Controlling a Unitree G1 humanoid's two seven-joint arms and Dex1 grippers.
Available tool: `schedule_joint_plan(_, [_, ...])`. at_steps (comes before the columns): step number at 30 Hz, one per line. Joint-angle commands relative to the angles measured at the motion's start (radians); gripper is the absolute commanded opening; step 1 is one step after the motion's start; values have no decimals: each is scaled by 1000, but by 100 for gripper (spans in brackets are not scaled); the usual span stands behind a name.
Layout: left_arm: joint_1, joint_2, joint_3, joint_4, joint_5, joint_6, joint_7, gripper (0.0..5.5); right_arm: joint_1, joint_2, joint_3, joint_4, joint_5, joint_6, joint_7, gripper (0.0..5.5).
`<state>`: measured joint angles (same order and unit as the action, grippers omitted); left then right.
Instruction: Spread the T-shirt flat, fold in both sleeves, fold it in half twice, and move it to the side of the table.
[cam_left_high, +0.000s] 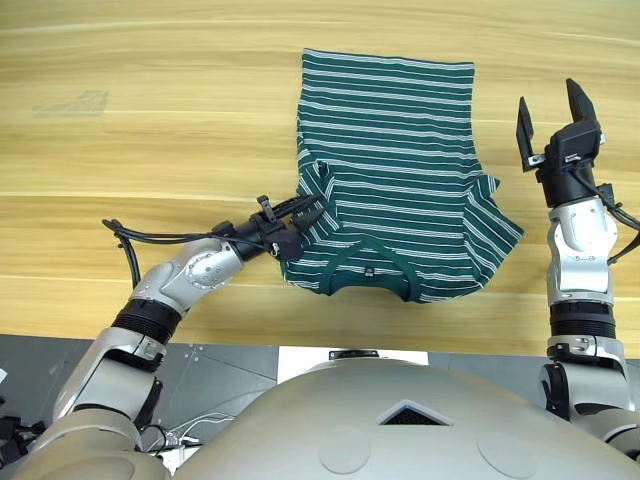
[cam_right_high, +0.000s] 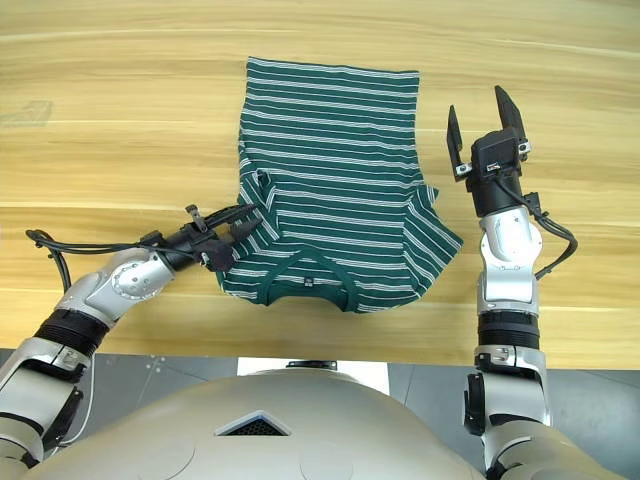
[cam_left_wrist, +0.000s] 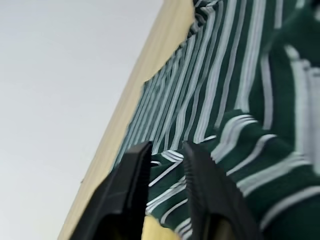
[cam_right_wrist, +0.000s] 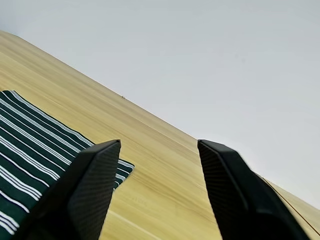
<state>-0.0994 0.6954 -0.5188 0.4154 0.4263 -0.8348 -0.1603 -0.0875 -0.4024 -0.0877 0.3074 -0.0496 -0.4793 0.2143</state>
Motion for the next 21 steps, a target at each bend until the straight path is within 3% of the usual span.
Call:
schedule_joint_plan(1, [143, 56, -95, 54, 54, 36, -175, 161, -25, -1, -2, -2, -4, 6, -2, 284])
schedule_joint_plan(8, [192, 40, -29, -29, -177, 34, -231, 161, 10, -68, -16, -54, -1, 14, 54, 284])
schedule_joint_plan(13, [239, -5, 19, -129, -312, 35, -248, 161, 206, -224, -129, -177, 13, -11, 141, 284])
schedule_joint_plan(16, [267, -52, 65, -242, -420, 32, -235, 161, 390, -302, -165, -233, -88, -30, 171, 284])
schedule_joint_plan(21, [232, -180, 162, -371, -531, 92, -187, 161, 637, -365, -80, -201, -381, -124, 116, 284])
